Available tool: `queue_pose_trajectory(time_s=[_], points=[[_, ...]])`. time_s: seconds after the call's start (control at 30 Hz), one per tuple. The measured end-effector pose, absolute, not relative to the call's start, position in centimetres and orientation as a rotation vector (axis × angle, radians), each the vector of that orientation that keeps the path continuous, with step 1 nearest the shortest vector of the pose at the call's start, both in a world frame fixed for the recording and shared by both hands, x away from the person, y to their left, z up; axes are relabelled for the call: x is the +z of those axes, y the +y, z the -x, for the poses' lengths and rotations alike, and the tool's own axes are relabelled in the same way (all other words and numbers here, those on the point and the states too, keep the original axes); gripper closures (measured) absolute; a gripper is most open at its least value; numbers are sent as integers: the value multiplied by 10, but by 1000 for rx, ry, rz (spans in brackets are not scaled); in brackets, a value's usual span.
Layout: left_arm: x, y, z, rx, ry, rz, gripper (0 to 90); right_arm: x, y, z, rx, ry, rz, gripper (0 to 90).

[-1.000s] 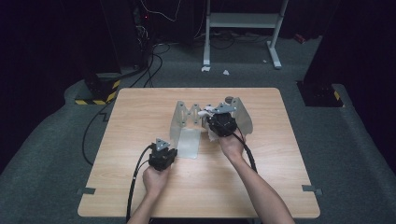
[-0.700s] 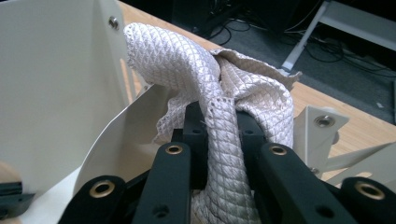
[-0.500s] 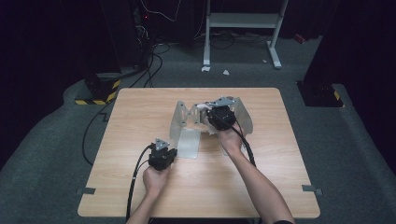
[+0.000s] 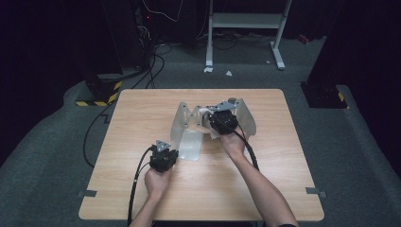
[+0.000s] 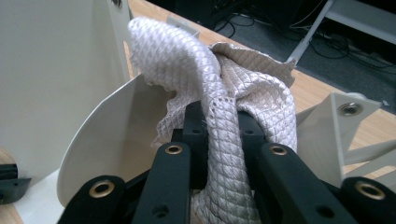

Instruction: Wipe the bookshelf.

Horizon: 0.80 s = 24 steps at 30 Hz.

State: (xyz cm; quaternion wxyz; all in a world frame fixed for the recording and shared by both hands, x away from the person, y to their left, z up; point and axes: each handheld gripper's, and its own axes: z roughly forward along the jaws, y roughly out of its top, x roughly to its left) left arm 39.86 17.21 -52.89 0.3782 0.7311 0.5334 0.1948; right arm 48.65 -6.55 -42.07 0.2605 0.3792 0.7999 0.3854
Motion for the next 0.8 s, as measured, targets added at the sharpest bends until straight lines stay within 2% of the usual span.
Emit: queue_pose_trajectory(time_s=[0.1, 0.23, 0.33, 0.43, 0.8], points=[[-527, 170, -404, 515, 1365, -1902, 761, -425, -65, -487, 1055, 2166, -1050, 796], [-526, 168, -408, 527, 1359, -1920, 761, -434, -65, -486, 1065, 2169, -1093, 795], [-525, 167, -407, 538, 1350, -1922, 778, -441, -65, -488, 1048, 2186, -1111, 797], [-528, 166, -407, 528, 1343, -1909, 835, -447, -63, -490, 1010, 2198, -1136, 798], [-530, 168, -405, 530, 1318, -1896, 846, -468, -59, -504, 927, 2213, -1187, 798]])
